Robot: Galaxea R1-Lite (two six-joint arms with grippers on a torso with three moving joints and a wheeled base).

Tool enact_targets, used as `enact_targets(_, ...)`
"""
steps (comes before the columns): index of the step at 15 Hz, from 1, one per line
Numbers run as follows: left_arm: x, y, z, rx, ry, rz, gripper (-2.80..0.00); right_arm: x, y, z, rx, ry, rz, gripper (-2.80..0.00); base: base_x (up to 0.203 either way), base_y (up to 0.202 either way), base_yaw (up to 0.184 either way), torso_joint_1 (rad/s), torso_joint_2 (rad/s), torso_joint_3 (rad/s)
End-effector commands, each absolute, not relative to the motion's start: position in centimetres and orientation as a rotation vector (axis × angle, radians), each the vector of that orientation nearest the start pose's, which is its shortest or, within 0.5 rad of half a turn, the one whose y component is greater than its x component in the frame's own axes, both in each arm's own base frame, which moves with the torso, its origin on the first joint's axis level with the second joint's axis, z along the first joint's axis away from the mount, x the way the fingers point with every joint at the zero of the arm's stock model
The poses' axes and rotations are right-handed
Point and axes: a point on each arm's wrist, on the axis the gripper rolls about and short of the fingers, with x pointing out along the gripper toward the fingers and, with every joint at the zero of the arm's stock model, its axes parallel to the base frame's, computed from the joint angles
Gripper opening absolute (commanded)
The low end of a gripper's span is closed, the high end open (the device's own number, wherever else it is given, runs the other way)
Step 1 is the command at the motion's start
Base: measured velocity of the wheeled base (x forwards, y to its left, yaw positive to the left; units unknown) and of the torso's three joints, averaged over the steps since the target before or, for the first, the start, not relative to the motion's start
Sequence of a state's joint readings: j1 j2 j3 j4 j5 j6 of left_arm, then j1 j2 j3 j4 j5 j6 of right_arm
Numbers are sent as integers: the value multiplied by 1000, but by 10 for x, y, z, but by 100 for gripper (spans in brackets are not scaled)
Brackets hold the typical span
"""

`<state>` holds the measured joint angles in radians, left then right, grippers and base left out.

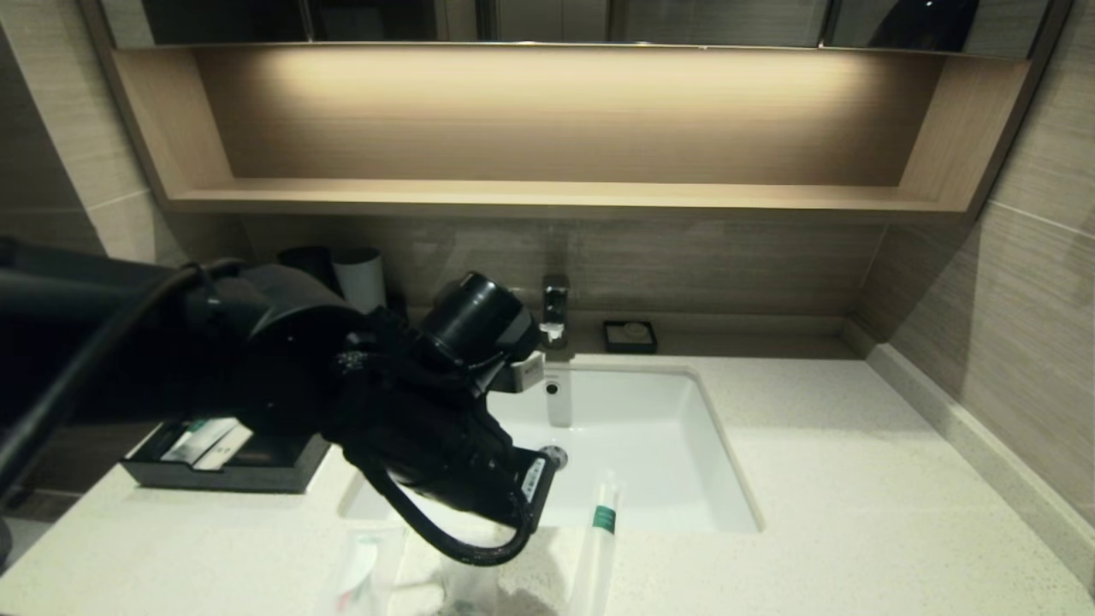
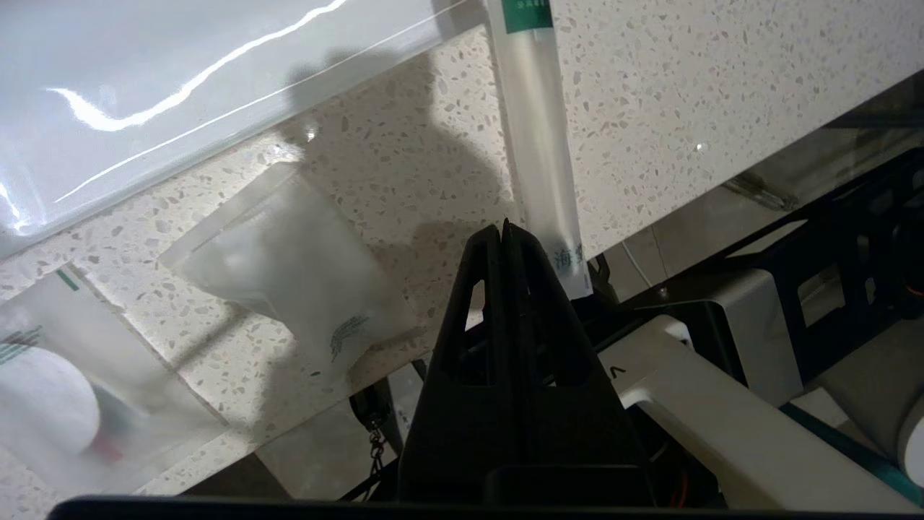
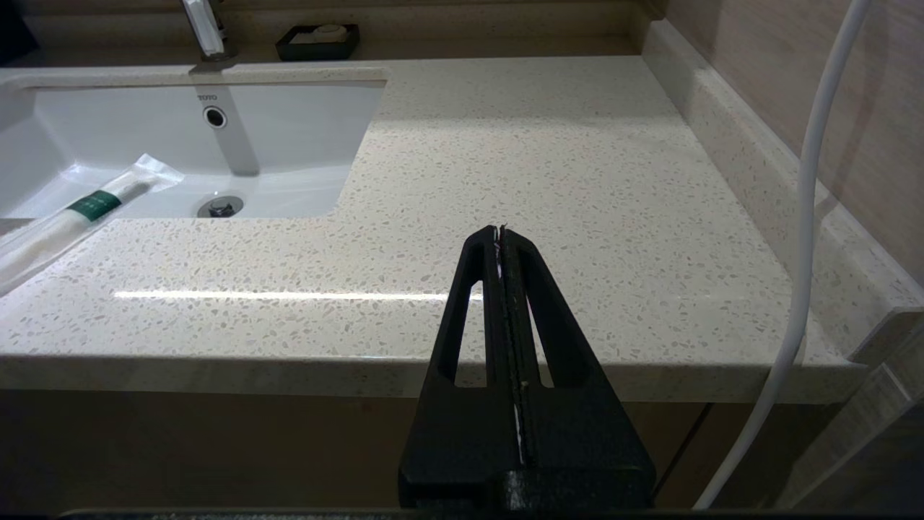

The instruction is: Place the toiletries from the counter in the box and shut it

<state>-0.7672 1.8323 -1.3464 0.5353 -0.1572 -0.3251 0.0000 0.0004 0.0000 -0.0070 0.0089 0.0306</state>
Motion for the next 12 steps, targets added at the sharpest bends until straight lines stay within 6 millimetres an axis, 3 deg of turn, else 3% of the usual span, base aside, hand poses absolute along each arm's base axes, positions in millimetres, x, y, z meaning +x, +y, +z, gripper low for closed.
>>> enact_targets(1, 227, -240, 180, 82, 1149, -689, -280, -23, 0, 76, 31, -4, 9, -280, 0, 0, 0, 0, 0, 0)
enact_targets(7, 219, -235, 174, 247, 1203, -750, -280, -23, 0, 76, 31, -6, 9, -280, 0, 0, 0, 0, 0, 0)
enact_targets(12, 215, -247, 166, 285, 1219, -784, -280, -23, 0, 76, 31, -6, 9, -280, 0, 0, 0, 0, 0, 0)
